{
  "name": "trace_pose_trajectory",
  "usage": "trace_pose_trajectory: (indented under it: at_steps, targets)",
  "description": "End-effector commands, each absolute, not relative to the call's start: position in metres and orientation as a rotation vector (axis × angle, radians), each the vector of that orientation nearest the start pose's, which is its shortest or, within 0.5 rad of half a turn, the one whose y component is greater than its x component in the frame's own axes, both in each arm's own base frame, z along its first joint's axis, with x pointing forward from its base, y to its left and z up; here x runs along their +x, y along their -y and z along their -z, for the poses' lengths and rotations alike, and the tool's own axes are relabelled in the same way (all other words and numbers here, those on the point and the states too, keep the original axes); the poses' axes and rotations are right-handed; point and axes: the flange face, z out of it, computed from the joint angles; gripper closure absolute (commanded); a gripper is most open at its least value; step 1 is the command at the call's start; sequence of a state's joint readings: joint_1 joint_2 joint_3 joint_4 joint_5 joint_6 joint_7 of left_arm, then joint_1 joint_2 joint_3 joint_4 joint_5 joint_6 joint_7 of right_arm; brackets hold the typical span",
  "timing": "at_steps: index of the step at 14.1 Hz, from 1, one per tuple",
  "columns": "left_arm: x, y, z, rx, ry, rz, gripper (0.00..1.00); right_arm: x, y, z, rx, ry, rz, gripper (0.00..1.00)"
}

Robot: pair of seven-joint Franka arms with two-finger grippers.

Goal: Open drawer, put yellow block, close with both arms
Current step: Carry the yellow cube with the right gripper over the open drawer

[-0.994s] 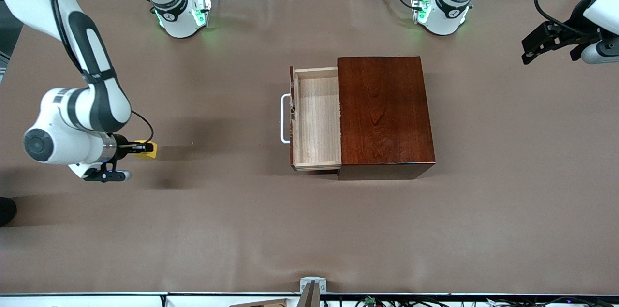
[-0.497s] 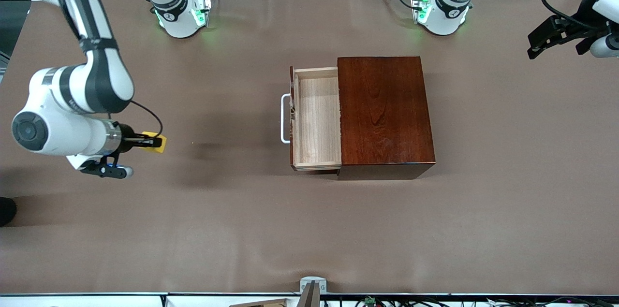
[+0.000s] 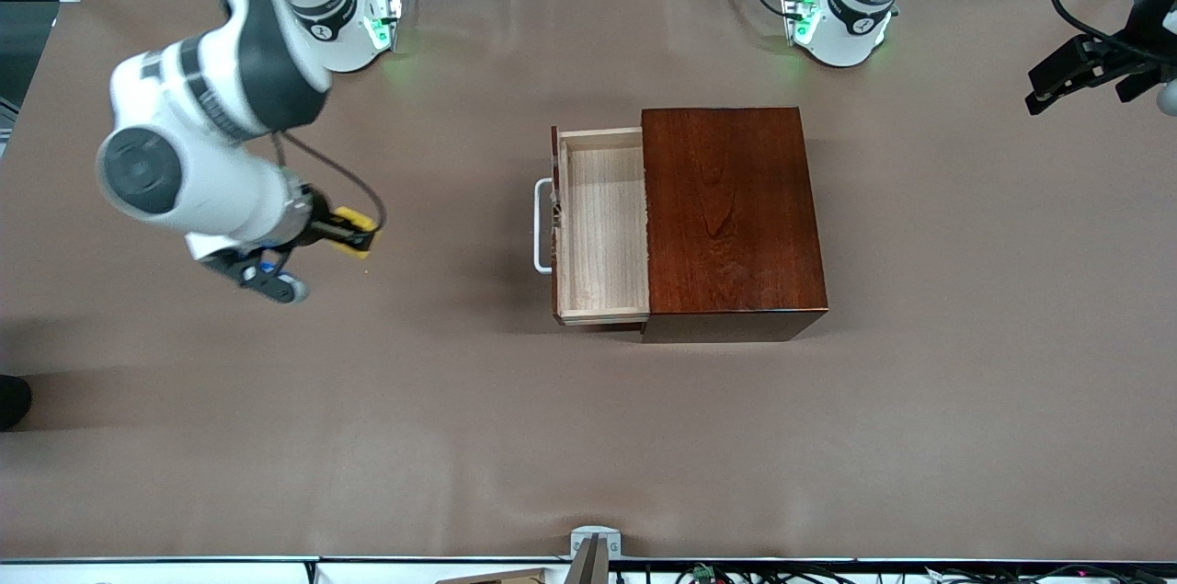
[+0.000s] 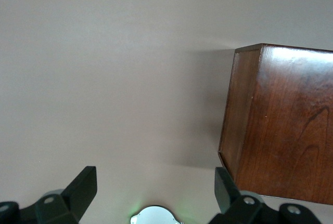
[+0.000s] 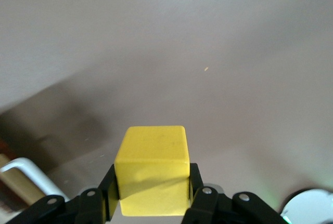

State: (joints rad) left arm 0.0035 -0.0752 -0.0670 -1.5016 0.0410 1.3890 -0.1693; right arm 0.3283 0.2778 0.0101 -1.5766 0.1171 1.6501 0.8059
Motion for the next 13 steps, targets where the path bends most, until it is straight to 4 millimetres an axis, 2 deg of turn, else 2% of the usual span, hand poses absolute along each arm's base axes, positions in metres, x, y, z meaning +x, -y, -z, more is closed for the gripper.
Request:
trace_pose_trajectory:
  at_steps: [1,3,6,9,11,13]
  targets:
    - [0.504,0.026,-0.683,-3.081,0.185,-0.05,0.0,0.566,-0.265,-0.474,-3.001,-0.924,-0.369,1.0]
    - [0.504,0.026,-0.685,-3.081,0.199,-0.045,0.0,0.552,-0.297,-0.476,-2.974,-1.042,-0.362,1.0]
    - [0.505,0.024,-0.685,-3.082,0.211,-0.046,0.0,0.535,-0.335,-0.483,-2.9,-1.165,-0.389,1.0]
    - [0.503,0.017,-0.688,-3.081,0.227,-0.037,0.0,0.528,-0.363,-0.484,-2.779,-1.362,-0.348,1.0]
    - [0.503,0.012,-0.689,-3.08,0.239,-0.035,0.0,0.52,-0.393,-0.48,-2.681,-1.469,-0.316,1.0]
    - [0.501,0.013,-0.689,-3.081,0.237,-0.047,0.0,0.514,-0.419,-0.468,-2.583,-1.603,-0.294,1.0]
